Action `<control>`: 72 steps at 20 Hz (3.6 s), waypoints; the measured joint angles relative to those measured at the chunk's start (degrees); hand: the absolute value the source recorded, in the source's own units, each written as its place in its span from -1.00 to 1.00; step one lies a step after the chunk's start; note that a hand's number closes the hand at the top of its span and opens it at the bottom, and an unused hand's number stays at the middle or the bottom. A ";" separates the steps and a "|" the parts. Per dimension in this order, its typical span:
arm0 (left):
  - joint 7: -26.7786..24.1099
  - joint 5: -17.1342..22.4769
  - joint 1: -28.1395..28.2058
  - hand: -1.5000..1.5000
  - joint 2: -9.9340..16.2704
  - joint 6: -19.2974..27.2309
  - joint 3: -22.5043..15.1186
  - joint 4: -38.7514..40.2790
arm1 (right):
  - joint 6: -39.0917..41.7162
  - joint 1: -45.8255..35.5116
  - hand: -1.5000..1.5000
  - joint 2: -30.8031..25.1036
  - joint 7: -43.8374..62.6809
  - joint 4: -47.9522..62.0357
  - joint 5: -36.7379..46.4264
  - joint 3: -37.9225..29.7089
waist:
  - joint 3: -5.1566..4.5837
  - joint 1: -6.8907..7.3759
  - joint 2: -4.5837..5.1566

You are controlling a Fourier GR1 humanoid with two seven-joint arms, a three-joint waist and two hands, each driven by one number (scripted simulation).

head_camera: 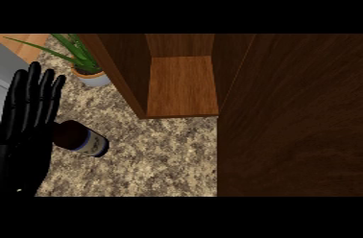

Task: Pick up the wine, place it into the cabinet and close the cabinet

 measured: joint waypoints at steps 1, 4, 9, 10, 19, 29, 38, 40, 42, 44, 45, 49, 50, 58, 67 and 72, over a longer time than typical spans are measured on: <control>0.08 0.14 -0.13 -1.00 0.18 -0.49 -0.20 -0.21 | 0.19 0.62 -1.00 -0.11 0.08 -0.15 -0.55 -0.63 | 0.07 0.49 -0.05; -2.28 2.14 -0.39 -1.00 1.95 -3.69 1.02 0.72 | 0.58 5.03 -1.00 0.25 -0.26 -2.82 -0.56 -0.45 | 0.21 1.35 -0.16; 1.04 11.84 -0.09 -1.00 2.36 -8.17 1.65 0.72 | 4.96 9.83 -1.00 -0.57 2.82 -7.53 -5.22 2.52 | 0.29 1.68 -0.32; 1.90 13.26 0.46 -1.00 1.69 -8.41 0.90 0.50 | 5.43 9.69 -1.00 -0.58 3.93 -7.83 -5.86 3.38 | 0.30 1.88 -0.32; 15.43 18.60 0.80 -1.00 -0.16 -3.78 -3.04 -10.58 | 7.12 11.64 -1.00 -1.55 13.91 -17.20 -11.58 5.04 | 0.34 2.31 -0.32; 22.73 12.00 -0.19 -1.00 -2.69 3.22 -11.77 -16.62 | 2.91 4.72 -1.00 -0.89 23.79 -18.96 -10.37 6.22 | 0.34 2.38 -0.31; 28.37 5.89 -3.51 -1.00 -3.74 9.40 -14.99 -19.04 | 0.75 0.09 -1.00 -0.18 28.45 -19.63 -8.70 6.70 | 0.36 2.43 -0.31; 28.78 4.69 -4.25 -1.00 -3.85 10.87 -14.96 -19.01 | 0.92 -0.21 -1.00 -0.48 29.14 -19.91 -8.71 6.08 | 0.35 2.37 -0.30; 31.04 3.98 -5.28 -1.00 -3.80 12.02 -14.11 -19.78 | 1.45 -0.13 -1.00 -0.85 29.60 -20.23 -8.93 5.43 | 0.36 2.34 -0.31; 31.60 4.55 -4.30 -1.00 -3.60 12.00 -12.69 -19.89 | 1.35 -1.76 -1.00 -1.16 30.74 -20.22 -9.09 4.08 | 0.35 2.40 -0.29; 31.84 4.74 -3.38 -1.00 -3.44 11.89 -11.96 -20.09 | 1.50 -1.62 -1.00 -1.27 31.02 -20.36 -9.17 3.89 | 0.34 2.40 -0.30; 30.03 6.60 -1.21 -1.00 -3.03 10.56 -7.69 -18.79 | 1.03 -2.54 -1.00 -0.84 32.20 -20.46 -8.97 4.19 | 0.32 2.40 -0.27; 30.11 6.92 -1.62 -1.00 -2.91 10.56 -6.68 -18.62 | 1.21 -2.30 -1.00 -0.53 31.70 -20.29 -8.87 4.36 | 0.32 2.39 -0.26; 23.30 12.52 1.89 -1.00 -1.19 6.28 3.08 -14.56 | 0.28 -4.81 -1.00 -0.50 34.69 -20.90 -8.54 4.59 | 0.30 2.37 -0.26; 16.38 17.61 3.78 -1.00 1.24 1.52 13.14 -5.48 | 1.02 -2.83 -1.00 0.86 32.36 -20.78 -7.87 5.81 | 0.31 2.36 -0.25; 11.51 19.44 4.86 -1.00 2.79 -2.86 16.78 2.14 | 0.62 -4.31 -1.00 1.02 33.01 -20.46 -7.46 5.72 | 0.31 2.40 -0.23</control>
